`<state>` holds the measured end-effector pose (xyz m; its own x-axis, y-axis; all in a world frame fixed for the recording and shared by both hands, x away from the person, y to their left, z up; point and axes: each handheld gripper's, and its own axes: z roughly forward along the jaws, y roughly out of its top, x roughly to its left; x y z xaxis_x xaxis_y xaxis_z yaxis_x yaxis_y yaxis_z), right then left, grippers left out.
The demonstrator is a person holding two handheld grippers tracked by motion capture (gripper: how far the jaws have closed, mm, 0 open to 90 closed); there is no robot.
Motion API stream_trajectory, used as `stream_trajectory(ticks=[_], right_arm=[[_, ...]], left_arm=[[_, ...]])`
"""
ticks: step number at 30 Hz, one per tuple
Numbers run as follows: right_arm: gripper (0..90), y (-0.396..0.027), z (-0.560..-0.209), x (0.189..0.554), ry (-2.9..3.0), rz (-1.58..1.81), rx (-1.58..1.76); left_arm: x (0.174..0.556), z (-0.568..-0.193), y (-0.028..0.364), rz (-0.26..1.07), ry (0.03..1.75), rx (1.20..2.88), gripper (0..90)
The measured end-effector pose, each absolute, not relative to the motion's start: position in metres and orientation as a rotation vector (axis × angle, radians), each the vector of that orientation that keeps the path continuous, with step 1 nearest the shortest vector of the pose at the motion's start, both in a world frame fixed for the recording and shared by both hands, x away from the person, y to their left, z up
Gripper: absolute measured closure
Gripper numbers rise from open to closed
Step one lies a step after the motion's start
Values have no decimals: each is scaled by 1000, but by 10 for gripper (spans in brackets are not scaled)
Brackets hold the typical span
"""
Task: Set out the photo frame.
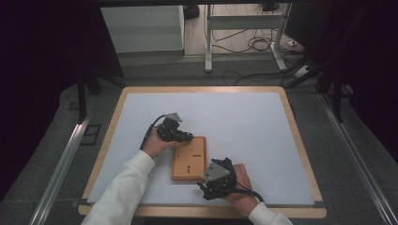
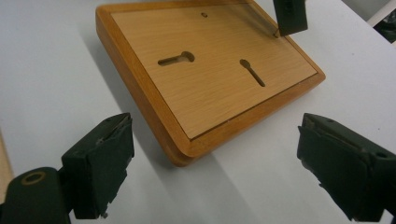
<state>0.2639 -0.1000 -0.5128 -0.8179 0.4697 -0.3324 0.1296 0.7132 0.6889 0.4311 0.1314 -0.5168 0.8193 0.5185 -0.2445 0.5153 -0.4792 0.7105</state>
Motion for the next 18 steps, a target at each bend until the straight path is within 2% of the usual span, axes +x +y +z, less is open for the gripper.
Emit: stream_trajectory(ticks=[18], right_arm=[[135, -72, -532, 268, 2290, 713, 341]], left_arm=[[441, -516, 133, -63, 781, 2161, 830]])
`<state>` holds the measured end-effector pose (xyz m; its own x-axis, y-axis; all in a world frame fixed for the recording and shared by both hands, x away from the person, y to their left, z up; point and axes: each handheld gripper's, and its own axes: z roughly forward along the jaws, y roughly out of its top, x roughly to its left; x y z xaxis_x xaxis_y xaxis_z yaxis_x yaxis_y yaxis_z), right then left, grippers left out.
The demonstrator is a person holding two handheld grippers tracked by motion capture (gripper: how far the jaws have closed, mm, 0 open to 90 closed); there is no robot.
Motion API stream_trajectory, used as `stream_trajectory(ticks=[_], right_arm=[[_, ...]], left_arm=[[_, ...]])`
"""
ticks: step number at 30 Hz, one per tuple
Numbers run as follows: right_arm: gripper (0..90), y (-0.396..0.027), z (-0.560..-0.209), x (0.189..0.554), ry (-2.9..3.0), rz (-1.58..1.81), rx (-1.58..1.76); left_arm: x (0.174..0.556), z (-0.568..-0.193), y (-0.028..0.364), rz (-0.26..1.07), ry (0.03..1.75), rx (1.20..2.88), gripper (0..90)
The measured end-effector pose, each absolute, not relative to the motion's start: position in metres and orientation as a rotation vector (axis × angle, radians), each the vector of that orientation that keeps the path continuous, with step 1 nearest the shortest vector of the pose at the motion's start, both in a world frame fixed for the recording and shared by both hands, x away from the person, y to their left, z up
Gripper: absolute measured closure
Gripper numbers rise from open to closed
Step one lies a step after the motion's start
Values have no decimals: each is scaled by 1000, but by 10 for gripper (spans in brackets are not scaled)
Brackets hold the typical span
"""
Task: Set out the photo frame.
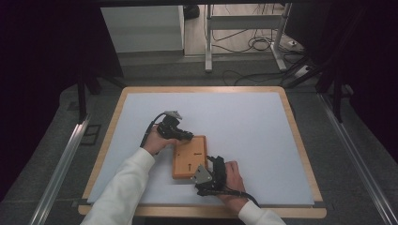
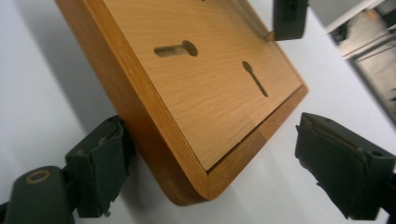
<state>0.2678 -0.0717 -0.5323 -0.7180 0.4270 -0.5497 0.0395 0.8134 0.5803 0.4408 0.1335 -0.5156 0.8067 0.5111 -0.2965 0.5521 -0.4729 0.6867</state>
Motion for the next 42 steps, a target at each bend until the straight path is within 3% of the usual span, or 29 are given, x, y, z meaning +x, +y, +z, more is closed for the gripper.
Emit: stream_trajectory(ticks=[12, 16, 24, 33, 42], right_arm=[[290, -64, -522, 269, 2253, 722, 242], [393, -61, -513, 272, 2273, 730, 211], [476, -59, -500, 276, 2267, 735, 185], [508, -63, -484, 287, 2296, 737, 182], [545, -62, -474, 292, 2290, 729, 176]], left_arm=[[434, -512, 126, 83, 782, 2194, 836], [433, -512, 124, 120, 782, 2201, 809], [434, -513, 125, 145, 781, 2191, 742], [422, -500, 152, 238, 835, 2090, 615], [392, -495, 184, 344, 822, 2083, 598]])
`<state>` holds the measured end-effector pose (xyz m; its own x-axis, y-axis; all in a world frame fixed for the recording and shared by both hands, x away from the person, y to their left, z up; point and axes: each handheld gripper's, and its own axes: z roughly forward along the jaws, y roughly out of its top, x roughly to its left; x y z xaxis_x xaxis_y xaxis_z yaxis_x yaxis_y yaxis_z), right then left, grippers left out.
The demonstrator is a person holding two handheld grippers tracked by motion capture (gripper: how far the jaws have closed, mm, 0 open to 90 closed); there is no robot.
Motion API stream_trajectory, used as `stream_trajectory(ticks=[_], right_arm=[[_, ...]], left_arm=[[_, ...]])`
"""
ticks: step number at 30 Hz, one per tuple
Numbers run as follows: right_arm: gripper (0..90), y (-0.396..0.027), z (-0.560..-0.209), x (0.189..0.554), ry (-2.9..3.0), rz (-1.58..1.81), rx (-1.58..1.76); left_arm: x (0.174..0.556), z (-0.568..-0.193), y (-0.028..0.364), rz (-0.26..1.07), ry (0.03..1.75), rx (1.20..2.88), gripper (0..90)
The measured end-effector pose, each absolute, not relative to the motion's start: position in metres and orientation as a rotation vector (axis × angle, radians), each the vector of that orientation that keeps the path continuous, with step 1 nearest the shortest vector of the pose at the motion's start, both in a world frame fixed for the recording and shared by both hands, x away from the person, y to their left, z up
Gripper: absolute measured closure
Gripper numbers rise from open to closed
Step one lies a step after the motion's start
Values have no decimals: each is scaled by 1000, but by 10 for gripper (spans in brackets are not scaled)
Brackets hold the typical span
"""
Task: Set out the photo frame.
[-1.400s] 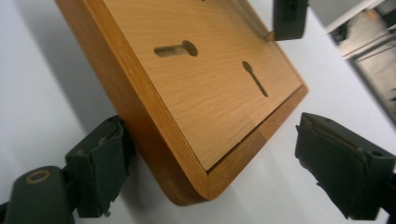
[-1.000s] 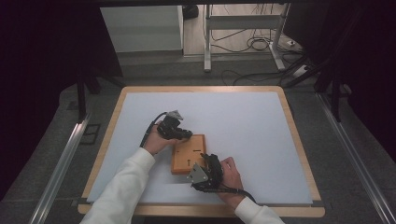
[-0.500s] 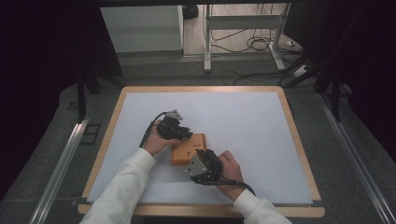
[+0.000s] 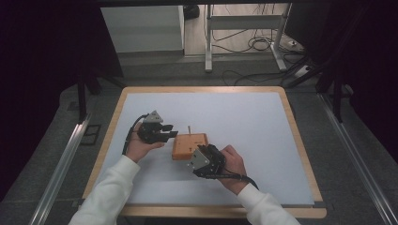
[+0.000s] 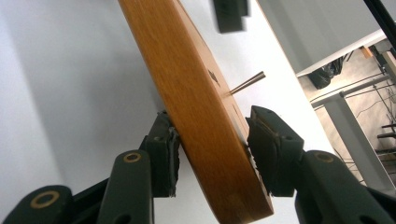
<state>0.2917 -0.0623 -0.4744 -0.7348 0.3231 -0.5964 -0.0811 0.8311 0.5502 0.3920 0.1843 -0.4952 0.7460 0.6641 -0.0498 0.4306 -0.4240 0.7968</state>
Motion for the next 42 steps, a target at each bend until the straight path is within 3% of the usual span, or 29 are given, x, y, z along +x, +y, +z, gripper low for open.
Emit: stream_trajectory(ticks=[12, 30, 42], right_arm=[[591, -64, -460, 302, 2307, 708, 176], [688, -62, -438, 324, 2330, 663, 163], [691, -70, -414, 306, 2441, 726, 107]], left_arm=[[370, -509, 202, 396, 878, 2095, 420], [370, -523, 208, 361, 924, 2091, 392], [370, -524, 209, 328, 926, 2074, 381]])
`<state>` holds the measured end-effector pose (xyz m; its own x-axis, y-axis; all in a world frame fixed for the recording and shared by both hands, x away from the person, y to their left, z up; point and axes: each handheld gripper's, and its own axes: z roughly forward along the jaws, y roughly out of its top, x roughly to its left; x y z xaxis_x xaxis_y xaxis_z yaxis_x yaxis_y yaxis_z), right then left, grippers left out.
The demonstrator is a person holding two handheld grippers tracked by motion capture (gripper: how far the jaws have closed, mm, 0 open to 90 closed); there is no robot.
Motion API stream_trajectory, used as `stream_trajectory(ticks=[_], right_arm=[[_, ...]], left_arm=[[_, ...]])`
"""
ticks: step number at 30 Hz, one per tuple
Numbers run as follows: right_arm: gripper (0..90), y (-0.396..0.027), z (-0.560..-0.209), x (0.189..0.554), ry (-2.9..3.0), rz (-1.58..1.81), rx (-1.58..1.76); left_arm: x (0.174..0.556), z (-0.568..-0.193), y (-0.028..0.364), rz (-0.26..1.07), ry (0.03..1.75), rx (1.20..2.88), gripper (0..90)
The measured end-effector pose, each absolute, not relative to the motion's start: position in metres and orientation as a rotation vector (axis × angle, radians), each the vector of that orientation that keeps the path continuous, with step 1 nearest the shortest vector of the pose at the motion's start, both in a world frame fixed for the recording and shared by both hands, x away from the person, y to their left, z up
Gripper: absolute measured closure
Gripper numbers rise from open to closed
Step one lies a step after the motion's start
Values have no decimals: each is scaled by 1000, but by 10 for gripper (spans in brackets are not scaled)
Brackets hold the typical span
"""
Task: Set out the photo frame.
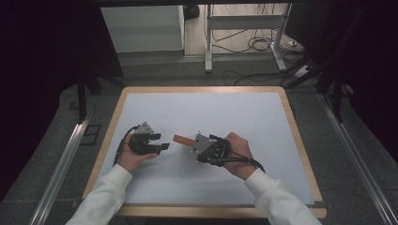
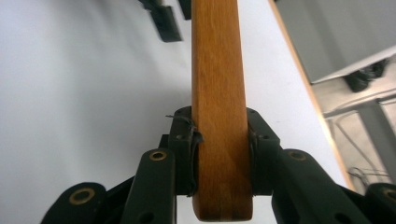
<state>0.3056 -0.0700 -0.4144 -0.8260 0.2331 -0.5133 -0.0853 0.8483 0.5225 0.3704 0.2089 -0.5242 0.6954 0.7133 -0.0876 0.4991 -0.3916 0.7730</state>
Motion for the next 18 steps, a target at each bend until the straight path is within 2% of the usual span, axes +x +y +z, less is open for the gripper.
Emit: stream_trajectory(ticks=[7, 18], right_arm=[[685, -80, -406, 298, 2492, 762, 114], [640, -81, -401, 325, 2448, 838, 251]], left_arm=[[371, -524, 208, 327, 911, 2075, 377], [371, -525, 208, 320, 910, 2081, 368]])
